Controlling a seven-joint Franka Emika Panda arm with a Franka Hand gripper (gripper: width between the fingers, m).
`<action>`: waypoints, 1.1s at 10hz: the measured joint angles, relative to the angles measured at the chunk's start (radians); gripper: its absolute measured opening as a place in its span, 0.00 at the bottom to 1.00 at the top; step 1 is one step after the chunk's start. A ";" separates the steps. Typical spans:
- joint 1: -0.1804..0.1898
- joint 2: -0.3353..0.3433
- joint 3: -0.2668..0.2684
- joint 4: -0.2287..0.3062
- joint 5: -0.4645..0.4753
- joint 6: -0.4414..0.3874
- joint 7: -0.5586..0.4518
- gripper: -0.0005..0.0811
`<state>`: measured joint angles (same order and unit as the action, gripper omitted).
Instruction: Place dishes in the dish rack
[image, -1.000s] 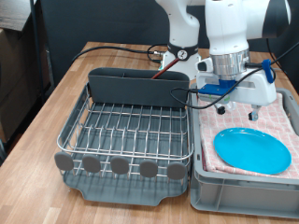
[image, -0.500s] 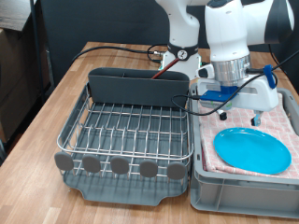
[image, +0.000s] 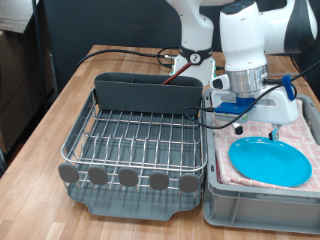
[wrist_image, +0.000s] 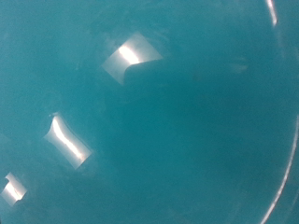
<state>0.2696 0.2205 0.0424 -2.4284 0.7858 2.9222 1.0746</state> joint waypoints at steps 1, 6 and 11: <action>0.000 0.007 0.000 0.004 0.001 0.005 0.000 0.99; -0.018 0.040 0.024 0.031 0.066 0.019 -0.060 0.67; -0.019 0.050 0.025 0.044 0.067 0.036 -0.072 0.07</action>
<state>0.2510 0.2707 0.0672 -2.3844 0.8528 2.9580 1.0025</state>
